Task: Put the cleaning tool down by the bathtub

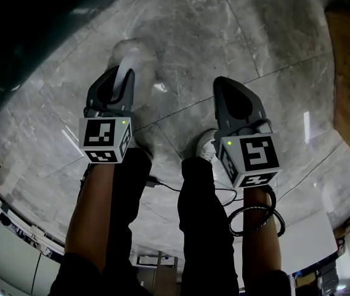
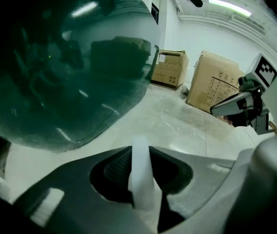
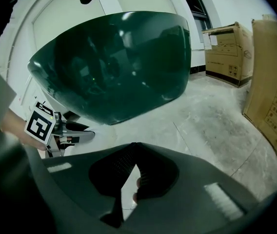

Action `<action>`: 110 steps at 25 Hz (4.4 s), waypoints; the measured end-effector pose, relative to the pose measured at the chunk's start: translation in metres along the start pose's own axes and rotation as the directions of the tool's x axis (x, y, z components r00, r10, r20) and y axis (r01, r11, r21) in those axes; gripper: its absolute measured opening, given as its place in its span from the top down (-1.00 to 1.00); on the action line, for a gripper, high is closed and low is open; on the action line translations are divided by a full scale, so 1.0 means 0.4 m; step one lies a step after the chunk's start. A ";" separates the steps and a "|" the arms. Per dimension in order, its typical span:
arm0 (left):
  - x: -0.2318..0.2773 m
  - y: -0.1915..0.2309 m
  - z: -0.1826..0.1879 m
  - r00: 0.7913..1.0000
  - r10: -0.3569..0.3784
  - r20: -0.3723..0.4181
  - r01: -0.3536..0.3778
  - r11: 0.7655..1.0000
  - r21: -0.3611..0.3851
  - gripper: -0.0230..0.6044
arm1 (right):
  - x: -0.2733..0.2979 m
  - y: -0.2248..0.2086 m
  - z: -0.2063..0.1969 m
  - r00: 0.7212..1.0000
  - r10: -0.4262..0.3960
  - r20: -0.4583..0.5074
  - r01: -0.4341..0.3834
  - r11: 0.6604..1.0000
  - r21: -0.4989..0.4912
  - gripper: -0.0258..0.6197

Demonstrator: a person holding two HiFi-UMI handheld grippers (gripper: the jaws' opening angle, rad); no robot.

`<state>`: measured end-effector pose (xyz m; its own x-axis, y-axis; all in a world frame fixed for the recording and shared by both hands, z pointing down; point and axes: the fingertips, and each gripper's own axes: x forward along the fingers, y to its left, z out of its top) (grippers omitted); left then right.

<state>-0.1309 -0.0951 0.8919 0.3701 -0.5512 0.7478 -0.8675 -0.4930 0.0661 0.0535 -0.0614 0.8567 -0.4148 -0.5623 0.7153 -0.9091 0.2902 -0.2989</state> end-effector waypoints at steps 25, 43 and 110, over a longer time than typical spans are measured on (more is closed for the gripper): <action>0.165 0.018 -0.156 1.000 -0.001 -0.031 0.002 1.000 0.025 0.67 | 0.102 -0.055 -0.142 0.999 0.000 -0.032 0.000 1.000 -0.011 0.86; 0.174 0.002 -0.194 0.998 -0.031 -0.061 0.032 0.999 0.017 0.66 | 0.082 -0.052 -0.168 0.997 0.007 -0.074 -0.008 1.000 -0.012 0.86; -0.800 -0.125 0.710 0.974 -0.068 0.218 0.035 0.988 0.151 0.91 | -0.721 0.374 0.676 0.953 -0.091 0.290 0.085 0.996 0.032 0.86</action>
<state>-0.1115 -0.0852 0.4614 0.4918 -0.6498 0.5795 -0.7937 -0.6083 -0.0085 0.0265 -0.0651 0.4350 -0.3242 -0.7866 0.5256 -0.9419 0.2164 -0.2571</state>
